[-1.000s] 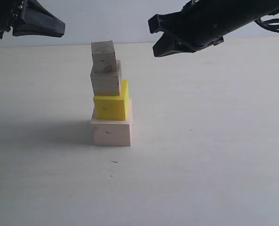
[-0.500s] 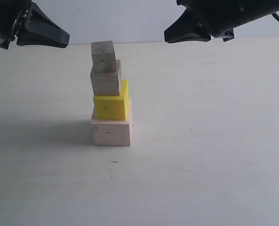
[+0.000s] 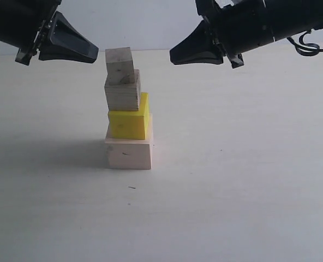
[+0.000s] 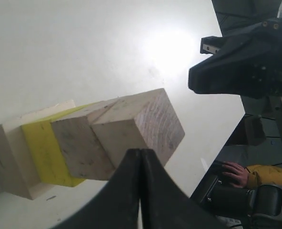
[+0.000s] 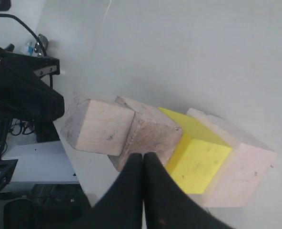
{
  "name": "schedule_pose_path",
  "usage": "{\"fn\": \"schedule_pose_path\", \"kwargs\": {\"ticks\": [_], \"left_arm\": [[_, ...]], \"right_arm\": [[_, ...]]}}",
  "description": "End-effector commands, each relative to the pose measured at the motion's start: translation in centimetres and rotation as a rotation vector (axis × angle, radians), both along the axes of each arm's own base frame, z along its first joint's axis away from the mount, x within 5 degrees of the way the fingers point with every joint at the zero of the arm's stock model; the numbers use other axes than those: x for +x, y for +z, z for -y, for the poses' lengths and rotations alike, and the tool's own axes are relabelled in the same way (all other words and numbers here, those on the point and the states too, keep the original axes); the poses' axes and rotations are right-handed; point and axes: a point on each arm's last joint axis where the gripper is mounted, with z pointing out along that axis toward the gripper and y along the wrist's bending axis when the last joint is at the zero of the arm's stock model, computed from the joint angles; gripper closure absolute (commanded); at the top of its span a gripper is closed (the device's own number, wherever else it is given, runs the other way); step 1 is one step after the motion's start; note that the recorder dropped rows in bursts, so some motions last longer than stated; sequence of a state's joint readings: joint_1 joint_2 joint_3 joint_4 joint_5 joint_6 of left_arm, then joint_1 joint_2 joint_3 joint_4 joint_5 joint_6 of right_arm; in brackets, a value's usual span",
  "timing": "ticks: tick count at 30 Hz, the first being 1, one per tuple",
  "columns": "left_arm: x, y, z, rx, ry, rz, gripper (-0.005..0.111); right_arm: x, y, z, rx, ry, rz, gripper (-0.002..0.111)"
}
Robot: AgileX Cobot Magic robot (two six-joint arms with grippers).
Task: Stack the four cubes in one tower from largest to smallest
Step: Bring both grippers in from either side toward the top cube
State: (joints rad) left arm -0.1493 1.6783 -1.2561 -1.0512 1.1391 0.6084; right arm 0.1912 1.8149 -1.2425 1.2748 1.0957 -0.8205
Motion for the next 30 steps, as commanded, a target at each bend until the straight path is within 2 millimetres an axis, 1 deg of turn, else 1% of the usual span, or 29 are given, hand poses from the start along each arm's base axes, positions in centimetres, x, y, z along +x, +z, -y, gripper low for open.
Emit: {"fn": "schedule_pose_path", "kwargs": {"ticks": [1,7,12,15,19,28,30], "left_arm": [[0.2,-0.1,0.1,-0.010,0.011,-0.007,0.107],[0.2,-0.1,0.2,-0.012,0.012,-0.006,0.107],[0.2,-0.1,0.2,-0.011,0.013,-0.005,0.107],[0.2,-0.1,0.1,-0.011,0.014,-0.004,0.107],[0.3,-0.2,0.2,-0.010,0.017,-0.006,0.107],[0.9,-1.4,0.3,-0.006,0.014,-0.020,0.107],[1.0,-1.6,0.2,-0.004,0.016,-0.018,0.107]], "right_arm": [[-0.2,0.1,0.0,0.032,0.011,-0.001,0.108],[-0.5,0.3,-0.1,0.072,0.039,-0.006,0.108],[-1.1,0.3,-1.7,0.067,0.076,0.003,0.108],[-1.2,0.2,-2.3,0.055,0.080,0.013,0.108],[-1.2,0.1,-2.3,0.048,0.075,0.017,0.108],[-1.2,0.1,-2.3,0.047,0.076,0.017,0.108],[-1.1,-0.1,-2.2,0.023,0.069,0.022,0.108]]}}
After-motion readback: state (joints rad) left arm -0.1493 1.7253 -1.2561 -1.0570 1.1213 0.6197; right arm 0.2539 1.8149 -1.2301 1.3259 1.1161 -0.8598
